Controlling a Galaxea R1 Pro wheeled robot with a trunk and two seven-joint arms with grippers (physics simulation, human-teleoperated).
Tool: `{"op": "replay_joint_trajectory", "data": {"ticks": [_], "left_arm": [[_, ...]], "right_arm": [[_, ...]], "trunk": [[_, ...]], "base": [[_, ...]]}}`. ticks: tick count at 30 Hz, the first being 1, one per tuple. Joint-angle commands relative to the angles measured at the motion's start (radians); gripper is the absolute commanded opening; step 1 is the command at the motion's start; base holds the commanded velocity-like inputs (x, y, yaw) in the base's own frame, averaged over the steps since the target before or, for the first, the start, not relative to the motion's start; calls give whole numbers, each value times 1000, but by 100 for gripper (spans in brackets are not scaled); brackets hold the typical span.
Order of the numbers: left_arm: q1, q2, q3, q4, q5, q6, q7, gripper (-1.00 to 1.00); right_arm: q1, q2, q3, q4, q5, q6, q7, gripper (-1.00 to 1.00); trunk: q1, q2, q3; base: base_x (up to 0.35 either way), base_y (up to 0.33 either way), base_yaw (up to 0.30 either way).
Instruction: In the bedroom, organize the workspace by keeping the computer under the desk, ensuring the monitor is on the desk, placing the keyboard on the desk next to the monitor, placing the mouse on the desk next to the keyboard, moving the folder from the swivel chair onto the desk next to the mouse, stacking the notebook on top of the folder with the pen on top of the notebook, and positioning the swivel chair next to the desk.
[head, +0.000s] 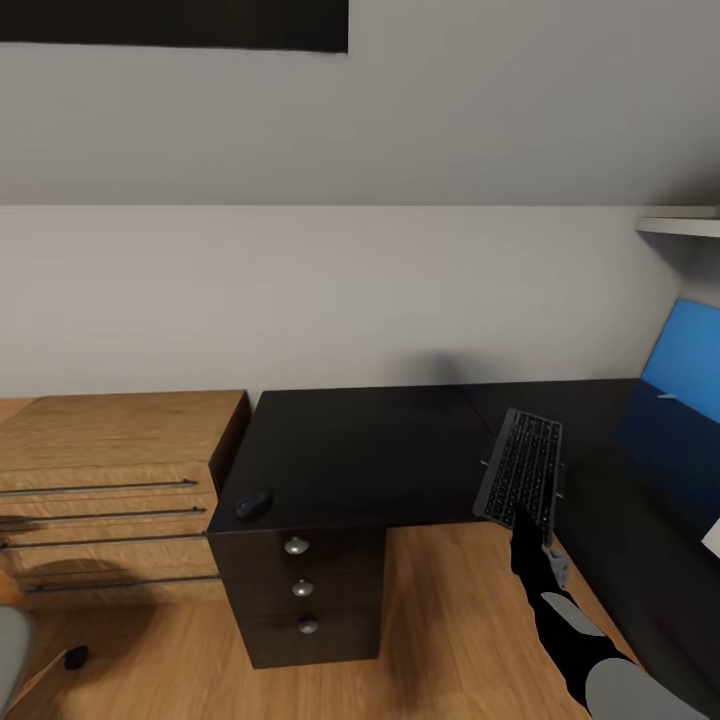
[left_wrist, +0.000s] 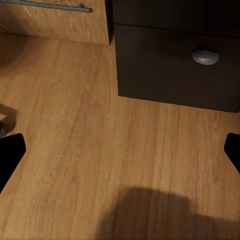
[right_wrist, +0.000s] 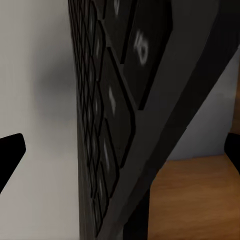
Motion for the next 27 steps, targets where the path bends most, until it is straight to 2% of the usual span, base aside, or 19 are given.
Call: {"op": "replay_joint_trajectory", "data": {"ticks": [1,5,6,15,27], "left_arm": [[0,1,-3,-1,10,-4,6,100],[0,1,-3,-1,10,-3,6,100],[0,1,-3,-1,10,-3,6,100],[0,1,-4,-1,10,-3,6,100],[0,1,-4,-1,10,-3,6,100]], "right_arm": [[-1,-1,3,1,-6,-3,3,100],[-1,-1,3,1,-6,-3,-2,100],[-1,-1,3,1,-5,-4,-2,-100],[-1,-1,3,1,-3,-7,2,-100],[-1,0,9,-1,-2,-9,8,-100]], "trunk": [[0,0,-1],[0,0,-1],[0,0,-1],[0,0,-1],[-46,84,37]], "base": [[28,0,0],[13,0,0],[5,0,0],[1,0,0],[0,0,0]]}}
